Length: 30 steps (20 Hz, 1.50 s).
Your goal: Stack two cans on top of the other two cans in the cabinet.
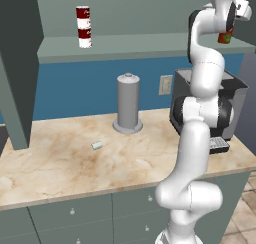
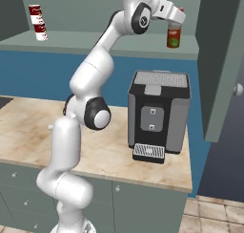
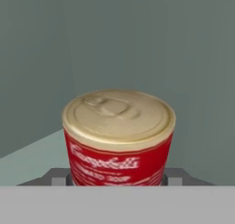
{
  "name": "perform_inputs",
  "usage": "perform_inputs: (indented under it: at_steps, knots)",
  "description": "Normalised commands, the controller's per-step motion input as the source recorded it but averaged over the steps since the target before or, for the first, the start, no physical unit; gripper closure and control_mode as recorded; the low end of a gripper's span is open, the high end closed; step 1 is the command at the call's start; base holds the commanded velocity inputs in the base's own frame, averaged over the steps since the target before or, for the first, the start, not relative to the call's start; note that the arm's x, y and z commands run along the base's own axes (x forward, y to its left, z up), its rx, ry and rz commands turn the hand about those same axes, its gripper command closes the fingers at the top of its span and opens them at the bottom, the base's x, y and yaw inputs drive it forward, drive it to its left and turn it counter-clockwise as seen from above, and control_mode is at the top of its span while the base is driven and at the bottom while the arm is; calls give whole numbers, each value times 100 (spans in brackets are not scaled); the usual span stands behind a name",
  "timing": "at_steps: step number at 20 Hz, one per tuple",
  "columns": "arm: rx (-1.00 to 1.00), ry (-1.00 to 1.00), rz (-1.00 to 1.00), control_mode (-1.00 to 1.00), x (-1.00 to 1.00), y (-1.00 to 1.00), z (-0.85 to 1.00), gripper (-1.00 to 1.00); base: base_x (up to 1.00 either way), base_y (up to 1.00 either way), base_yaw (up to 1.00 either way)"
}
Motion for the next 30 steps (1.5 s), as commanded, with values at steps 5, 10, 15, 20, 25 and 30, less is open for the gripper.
perform_inputs:
  at_steps: [5,10,15,20,25,30]
  knots:
    - [1,0,0,-100,0,0,-2,-100,0,0,0]
    - [0,-2,0,-100,0,0,-1,-100,0,0,0]
    - [0,-7,0,-100,-6,5,0,-100,0,0,0]
    - [0,-15,0,-100,-33,22,-21,-100,0,0,0]
    - [0,-17,0,-100,-41,38,-57,-100,0,0,0]
    - [-1,-22,0,-100,-35,46,-61,-100,0,0,0]
